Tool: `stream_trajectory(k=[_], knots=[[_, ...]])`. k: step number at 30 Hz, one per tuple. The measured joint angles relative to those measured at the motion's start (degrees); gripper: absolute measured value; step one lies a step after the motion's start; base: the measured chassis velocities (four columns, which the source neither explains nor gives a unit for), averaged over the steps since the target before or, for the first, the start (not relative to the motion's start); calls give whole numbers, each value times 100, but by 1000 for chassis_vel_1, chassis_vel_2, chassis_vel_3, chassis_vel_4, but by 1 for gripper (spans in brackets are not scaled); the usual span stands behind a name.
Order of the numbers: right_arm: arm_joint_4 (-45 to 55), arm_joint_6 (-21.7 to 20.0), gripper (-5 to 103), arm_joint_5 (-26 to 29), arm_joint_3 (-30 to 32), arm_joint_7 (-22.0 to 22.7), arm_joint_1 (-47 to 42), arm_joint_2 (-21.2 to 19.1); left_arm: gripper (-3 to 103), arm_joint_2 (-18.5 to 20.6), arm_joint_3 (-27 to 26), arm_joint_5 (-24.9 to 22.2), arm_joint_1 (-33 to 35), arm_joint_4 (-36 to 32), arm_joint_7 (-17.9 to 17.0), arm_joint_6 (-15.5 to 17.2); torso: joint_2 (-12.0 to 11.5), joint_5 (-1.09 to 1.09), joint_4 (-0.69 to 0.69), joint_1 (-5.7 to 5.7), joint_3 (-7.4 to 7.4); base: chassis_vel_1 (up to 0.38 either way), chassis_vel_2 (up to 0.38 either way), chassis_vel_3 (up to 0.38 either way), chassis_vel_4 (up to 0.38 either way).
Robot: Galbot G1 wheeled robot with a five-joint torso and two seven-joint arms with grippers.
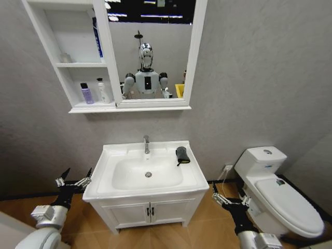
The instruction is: Move facial cleanser and shampoo from washbasin to cabinet, then wipe washbasin with towel.
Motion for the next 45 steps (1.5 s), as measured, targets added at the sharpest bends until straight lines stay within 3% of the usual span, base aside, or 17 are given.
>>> stream_trajectory(k=[18,21,23,26,28,29,31,33,37,45], knots=[[-2,-5,100,4,-1,7,-2,0,100,-1,1,0,2,0,1,0,3,-7,0,-5,-3,327,-321,-318,309],[-2,-5,100,4,-2,8,-1,-1,100,0,0,0,1,0,0,0,2,1,0,-3,-1,382,-383,-364,369],[-1,-4,100,4,0,8,-2,0,100,0,0,0,1,0,1,0,3,-11,-2,-5,-3,342,-392,-331,352],[-2,-5,100,4,-1,8,-1,-1,100,0,1,0,1,0,0,0,1,2,-1,0,0,368,-335,-347,322],[-1,-4,100,4,0,8,-2,-1,100,-1,2,-1,1,1,1,0,2,-14,-3,-4,-2,347,-375,-340,351],[-2,-5,100,4,-3,7,-1,-1,100,0,0,0,1,0,0,0,0,0,1,-1,-1,360,-363,-335,359],[-3,-5,100,4,-1,8,0,-1,100,0,1,0,1,0,0,1,0,3,0,-2,0,360,-290,-322,318],[-2,-5,100,4,-2,8,-2,0,100,-1,0,0,3,1,0,0,5,-11,3,-8,-4,255,-253,-279,297],[-3,-5,100,4,-1,8,-2,0,100,-1,0,0,2,0,-2,1,4,2,-4,-8,-3,117,-160,-160,183],[-3,-5,100,4,0,8,1,-1,100,-1,1,0,-1,0,-1,1,-3,-3,-1,6,1,-56,-14,18,-10]])
